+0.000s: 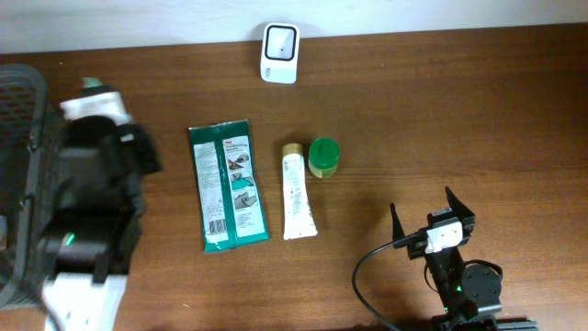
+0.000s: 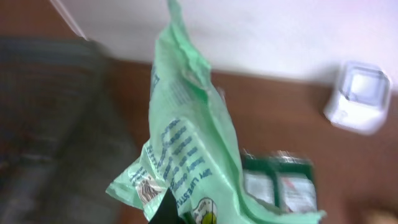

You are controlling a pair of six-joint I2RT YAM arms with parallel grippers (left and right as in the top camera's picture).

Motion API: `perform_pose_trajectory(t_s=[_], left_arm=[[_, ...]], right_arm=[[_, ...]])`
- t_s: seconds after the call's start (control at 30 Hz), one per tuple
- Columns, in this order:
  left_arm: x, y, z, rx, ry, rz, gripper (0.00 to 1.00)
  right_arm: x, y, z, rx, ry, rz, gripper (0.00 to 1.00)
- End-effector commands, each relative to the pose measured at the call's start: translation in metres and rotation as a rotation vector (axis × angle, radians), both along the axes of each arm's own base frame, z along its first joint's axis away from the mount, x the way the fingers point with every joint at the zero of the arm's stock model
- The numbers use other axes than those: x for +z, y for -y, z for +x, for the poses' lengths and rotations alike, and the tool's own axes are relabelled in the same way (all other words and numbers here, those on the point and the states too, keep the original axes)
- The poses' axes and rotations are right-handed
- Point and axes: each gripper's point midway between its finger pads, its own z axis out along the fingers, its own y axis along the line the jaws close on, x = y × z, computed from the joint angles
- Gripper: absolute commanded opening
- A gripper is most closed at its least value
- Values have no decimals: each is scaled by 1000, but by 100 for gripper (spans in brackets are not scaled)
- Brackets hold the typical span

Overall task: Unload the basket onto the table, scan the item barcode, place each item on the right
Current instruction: 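Place the pale green packet on the table beside the tube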

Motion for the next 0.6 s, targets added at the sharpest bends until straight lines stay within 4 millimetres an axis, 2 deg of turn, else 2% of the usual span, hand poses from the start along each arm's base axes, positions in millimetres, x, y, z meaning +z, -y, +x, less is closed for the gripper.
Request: perform_pose_trajectory(t_s=[0.0, 0.03, 0.1, 0.13, 0.17, 0.23, 0.4, 0.5, 0.57], left_arm=[[-72, 65, 17, -55, -208, -119, 0], [-101, 90, 19, -70, -295, -168, 0], [-143, 127, 18, -96, -419, -238, 0], [-159, 138, 17, -86, -462, -255, 0], [-183, 149, 16, -47, -518, -272, 0], [-219, 163, 11, 33, -596, -309, 0], [-262, 186, -2, 184, -698, -441, 0], [-278, 210, 0, 131, -721, -473, 0], [-283, 218, 3, 114, -711, -479, 0]], right_arm=[[-2, -3, -1, 12, -6, 10, 98], [-2, -3, -1, 12, -6, 10, 98], [-2, -3, -1, 12, -6, 10, 98], [-2, -3, -1, 12, -6, 10, 99], [-2, -3, -1, 12, -6, 10, 98], [-2, -3, -1, 12, -6, 10, 98], [-2, -3, -1, 12, -6, 10, 98], [-2, -3, -1, 12, -6, 10, 99], [-2, -3, -1, 12, -6, 10, 98]])
